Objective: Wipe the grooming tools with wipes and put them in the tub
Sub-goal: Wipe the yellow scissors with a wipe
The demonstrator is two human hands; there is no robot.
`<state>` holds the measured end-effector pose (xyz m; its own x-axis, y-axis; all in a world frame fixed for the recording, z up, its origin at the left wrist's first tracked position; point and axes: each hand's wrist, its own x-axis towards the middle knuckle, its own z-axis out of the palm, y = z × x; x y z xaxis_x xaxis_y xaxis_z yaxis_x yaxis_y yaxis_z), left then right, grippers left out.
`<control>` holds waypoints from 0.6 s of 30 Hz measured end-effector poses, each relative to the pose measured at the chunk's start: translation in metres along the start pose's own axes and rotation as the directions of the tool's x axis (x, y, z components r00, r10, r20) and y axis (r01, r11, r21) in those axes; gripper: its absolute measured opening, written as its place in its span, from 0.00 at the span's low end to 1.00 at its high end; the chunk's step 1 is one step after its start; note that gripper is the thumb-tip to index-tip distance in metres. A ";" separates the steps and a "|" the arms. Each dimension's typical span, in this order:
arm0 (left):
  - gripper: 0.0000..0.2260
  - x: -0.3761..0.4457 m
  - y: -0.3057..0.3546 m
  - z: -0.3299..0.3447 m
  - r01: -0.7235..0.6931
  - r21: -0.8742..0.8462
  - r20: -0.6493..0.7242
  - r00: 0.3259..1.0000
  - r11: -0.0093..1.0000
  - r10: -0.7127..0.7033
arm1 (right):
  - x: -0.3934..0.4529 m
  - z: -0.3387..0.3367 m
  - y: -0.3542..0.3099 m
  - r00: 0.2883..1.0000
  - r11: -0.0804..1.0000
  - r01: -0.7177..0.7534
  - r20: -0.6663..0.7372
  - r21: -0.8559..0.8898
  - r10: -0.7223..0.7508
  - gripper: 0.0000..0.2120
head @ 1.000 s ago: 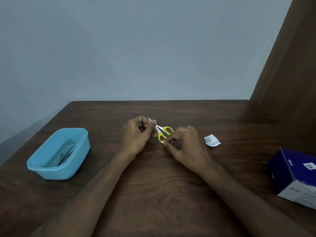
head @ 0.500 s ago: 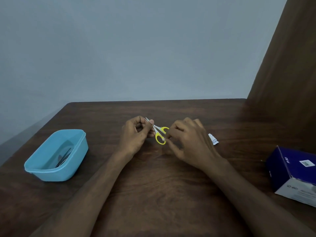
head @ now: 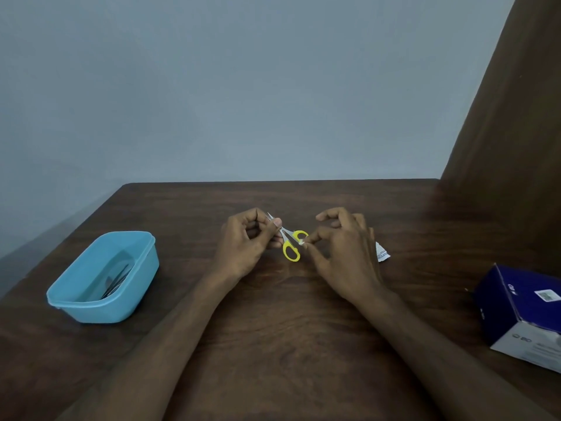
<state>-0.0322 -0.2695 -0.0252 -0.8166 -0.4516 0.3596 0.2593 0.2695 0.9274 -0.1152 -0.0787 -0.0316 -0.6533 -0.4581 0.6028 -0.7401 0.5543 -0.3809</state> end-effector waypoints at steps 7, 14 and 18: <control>0.11 0.002 0.001 -0.002 -0.010 0.020 -0.001 1.000 1.000 0.010 | 0.004 -0.008 0.003 0.984 0.986 0.164 0.068 0.024 -0.165 0.02; 0.11 0.001 0.000 -0.003 0.045 0.015 0.061 0.997 0.999 -0.046 | 0.014 -0.026 0.006 0.829 0.812 0.558 0.076 -0.174 -0.553 0.03; 0.11 0.000 0.002 -0.002 0.026 -0.002 0.066 0.997 1.000 -0.026 | 0.015 -0.025 0.008 0.833 0.813 0.551 0.069 -0.188 -0.549 0.04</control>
<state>-0.0306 -0.2709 -0.0230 -0.8554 -0.4012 0.3276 0.2388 0.2558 0.9368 -0.1269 -0.0637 -0.0078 -0.1495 -0.7337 0.6628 -0.9318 0.3287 0.1538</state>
